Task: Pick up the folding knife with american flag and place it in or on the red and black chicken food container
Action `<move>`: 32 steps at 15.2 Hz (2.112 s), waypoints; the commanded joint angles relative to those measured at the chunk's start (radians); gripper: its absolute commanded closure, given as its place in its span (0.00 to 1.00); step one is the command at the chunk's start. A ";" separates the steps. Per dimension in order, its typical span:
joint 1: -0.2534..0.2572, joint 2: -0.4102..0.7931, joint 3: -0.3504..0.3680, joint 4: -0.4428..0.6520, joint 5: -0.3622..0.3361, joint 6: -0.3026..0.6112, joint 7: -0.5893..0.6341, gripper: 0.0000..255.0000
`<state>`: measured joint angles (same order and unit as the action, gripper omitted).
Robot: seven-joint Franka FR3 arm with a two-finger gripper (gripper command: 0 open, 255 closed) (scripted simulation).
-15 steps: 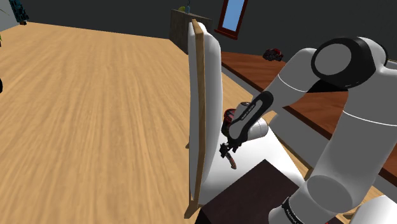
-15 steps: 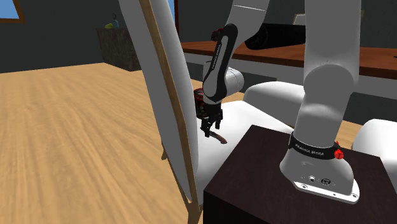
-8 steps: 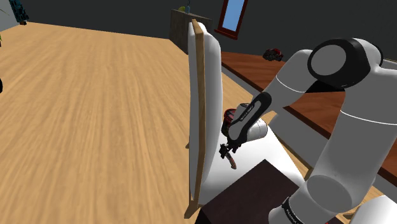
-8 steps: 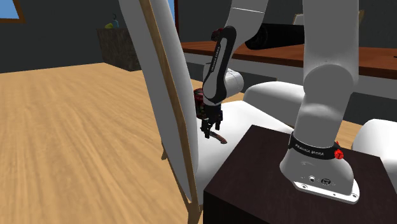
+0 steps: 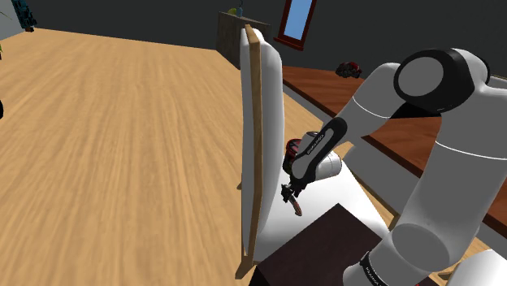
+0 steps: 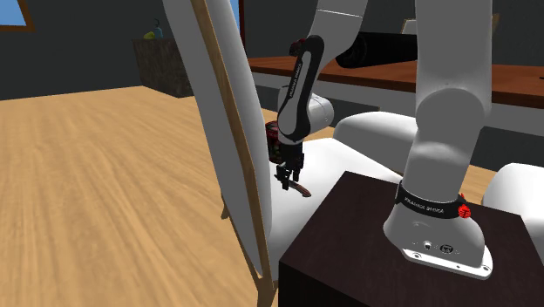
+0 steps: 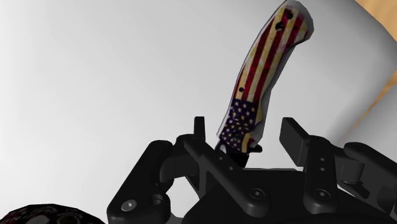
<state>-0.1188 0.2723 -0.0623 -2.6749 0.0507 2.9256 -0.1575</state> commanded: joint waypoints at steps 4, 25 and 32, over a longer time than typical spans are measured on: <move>0.001 -0.013 -0.006 -0.003 -0.003 -0.013 0.003 1.00; 0.015 -0.372 -0.037 -0.024 -0.082 -0.349 0.058 1.00; 0.012 -0.470 -0.034 -0.004 -0.092 -0.467 0.065 1.00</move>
<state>-0.1053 -0.1827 -0.0956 -2.6801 -0.0394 2.4756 -0.0923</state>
